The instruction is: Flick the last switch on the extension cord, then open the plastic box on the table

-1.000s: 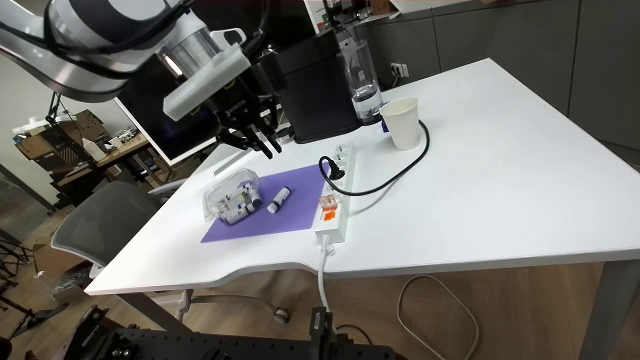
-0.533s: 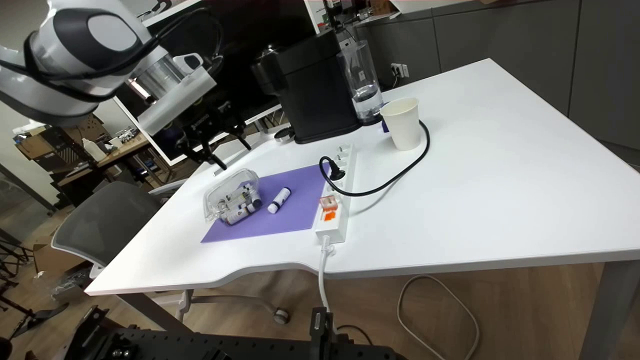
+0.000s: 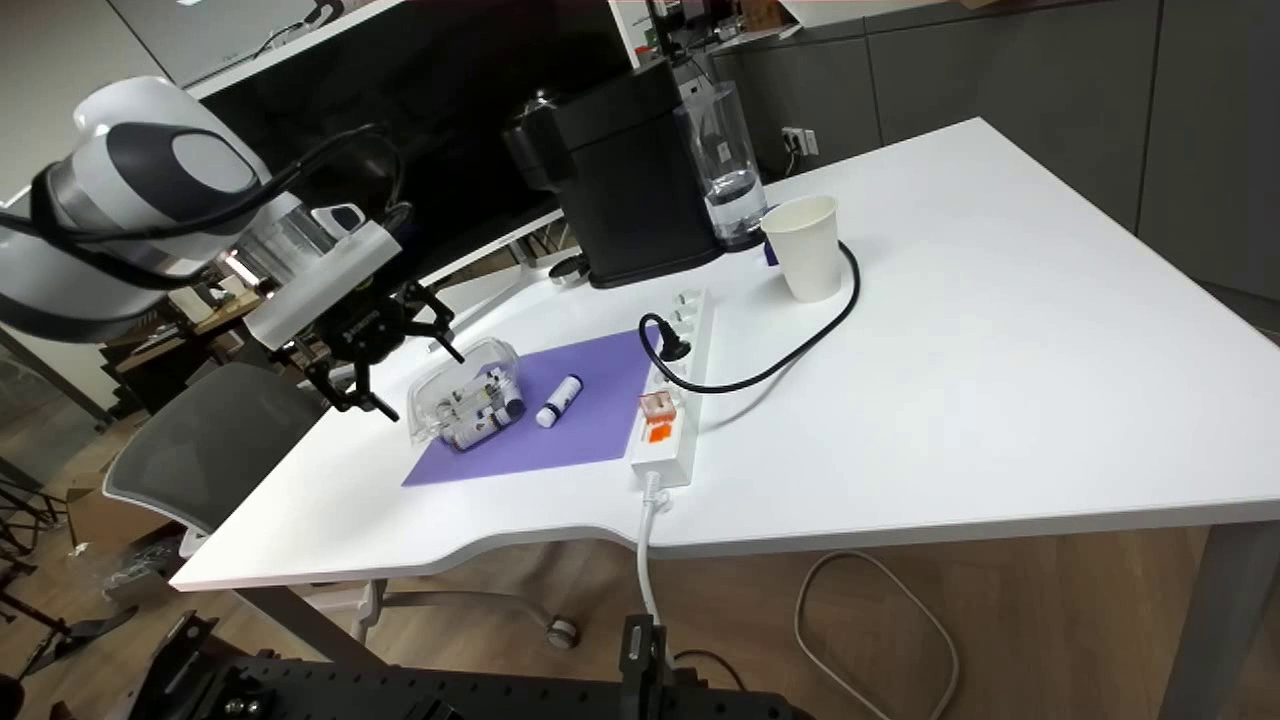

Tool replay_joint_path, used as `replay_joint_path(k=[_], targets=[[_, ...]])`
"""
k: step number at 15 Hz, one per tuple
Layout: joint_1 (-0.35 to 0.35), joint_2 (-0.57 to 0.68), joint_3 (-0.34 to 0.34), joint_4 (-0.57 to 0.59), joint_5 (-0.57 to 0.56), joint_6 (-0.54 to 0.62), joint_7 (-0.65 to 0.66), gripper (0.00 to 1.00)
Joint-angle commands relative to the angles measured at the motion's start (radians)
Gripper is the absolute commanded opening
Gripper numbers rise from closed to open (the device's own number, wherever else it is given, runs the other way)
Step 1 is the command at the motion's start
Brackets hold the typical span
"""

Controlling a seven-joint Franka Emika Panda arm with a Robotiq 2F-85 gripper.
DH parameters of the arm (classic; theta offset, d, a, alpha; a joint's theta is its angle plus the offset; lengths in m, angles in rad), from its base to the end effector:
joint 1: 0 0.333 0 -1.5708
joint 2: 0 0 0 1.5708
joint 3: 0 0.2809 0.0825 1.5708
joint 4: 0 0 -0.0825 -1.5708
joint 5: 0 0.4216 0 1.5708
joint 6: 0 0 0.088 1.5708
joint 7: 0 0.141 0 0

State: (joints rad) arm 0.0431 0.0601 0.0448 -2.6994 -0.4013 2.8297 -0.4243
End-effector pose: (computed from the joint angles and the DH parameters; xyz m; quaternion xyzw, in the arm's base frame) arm 0.4246 0.0539 0.1124 0.9000 0.4293 0.0231 0.0713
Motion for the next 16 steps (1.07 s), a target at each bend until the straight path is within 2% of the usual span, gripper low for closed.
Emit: replay_joint_path(k=[1, 9, 16], targets=[[0.009, 0.032, -0.029, -0.013, -0.169, 0.045, 0.097, 1.00], [0.040, 0.099, -0.055, -0.009, -0.408, 0.080, 0.216, 1.00], [0.094, 0.137, -0.093, 0.008, -0.614, 0.176, 0.384, 1.00]])
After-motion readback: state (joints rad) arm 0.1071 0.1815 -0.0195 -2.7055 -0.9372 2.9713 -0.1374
